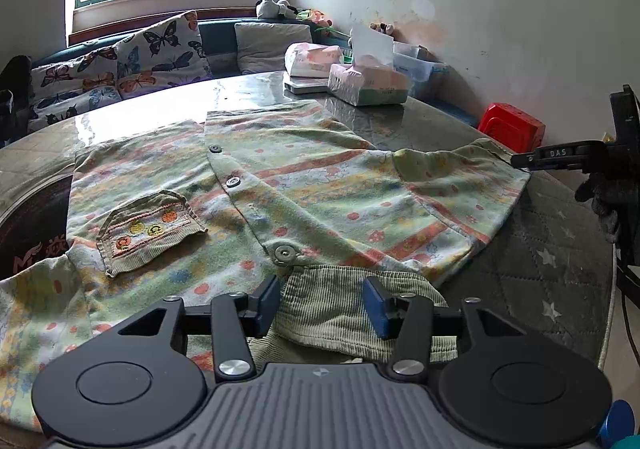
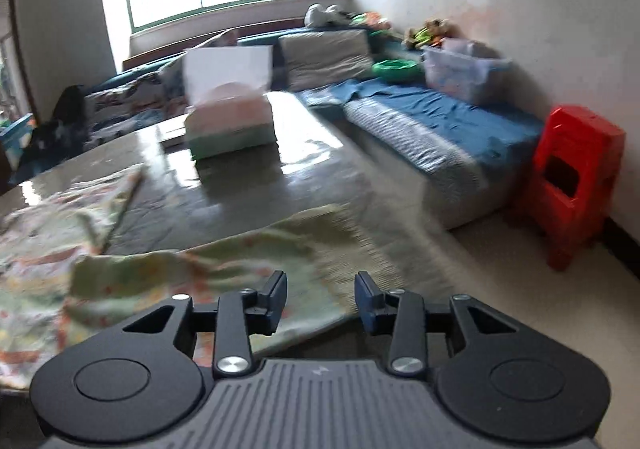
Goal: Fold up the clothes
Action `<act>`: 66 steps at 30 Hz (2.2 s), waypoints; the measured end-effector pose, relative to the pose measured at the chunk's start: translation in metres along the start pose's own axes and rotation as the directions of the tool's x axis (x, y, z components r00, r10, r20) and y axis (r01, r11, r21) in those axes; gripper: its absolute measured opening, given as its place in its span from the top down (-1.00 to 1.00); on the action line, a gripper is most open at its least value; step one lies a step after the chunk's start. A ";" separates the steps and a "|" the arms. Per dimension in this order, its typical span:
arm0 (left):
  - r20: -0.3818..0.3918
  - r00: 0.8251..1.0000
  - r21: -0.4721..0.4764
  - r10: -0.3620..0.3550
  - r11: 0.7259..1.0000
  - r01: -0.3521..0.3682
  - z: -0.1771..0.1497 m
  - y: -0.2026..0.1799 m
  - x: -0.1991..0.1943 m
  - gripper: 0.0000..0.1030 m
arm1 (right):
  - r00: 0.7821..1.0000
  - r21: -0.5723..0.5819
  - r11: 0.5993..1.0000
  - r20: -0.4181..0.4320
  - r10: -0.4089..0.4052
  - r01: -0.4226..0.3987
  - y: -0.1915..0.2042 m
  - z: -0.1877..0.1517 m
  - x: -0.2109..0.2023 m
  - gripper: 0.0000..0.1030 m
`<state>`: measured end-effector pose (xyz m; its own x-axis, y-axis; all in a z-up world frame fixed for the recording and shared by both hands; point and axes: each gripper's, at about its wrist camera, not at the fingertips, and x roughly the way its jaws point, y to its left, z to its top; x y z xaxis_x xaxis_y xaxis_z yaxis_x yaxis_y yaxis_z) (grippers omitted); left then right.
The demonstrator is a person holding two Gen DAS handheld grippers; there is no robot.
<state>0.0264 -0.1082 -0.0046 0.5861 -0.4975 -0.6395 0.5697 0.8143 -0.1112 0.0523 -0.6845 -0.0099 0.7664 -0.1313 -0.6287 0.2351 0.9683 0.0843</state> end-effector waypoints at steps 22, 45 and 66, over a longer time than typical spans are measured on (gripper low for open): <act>-0.006 1.000 -0.006 0.011 1.000 -0.011 0.002 -0.004 -0.005 -0.14 | 1.000 0.049 0.999 0.003 0.011 -0.011 -0.013 -0.002 0.010 0.79; 0.061 0.996 -0.104 0.073 0.992 -0.066 -0.009 0.025 -0.032 -0.34 | 0.869 -0.241 0.873 0.163 0.467 -0.424 0.159 0.068 -0.100 0.85; 0.112 0.982 -0.224 0.153 0.967 -0.125 -0.031 0.066 -0.069 -0.36 | 0.741 -0.410 0.659 -0.065 0.668 -0.630 0.301 0.038 -0.108 0.64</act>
<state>0.0052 -0.0110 0.0082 0.7270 -0.3974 -0.5599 0.3485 0.9162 -0.1979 0.0625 -0.3868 0.1128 0.6862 0.5636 -0.4599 -0.5733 0.8082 0.1350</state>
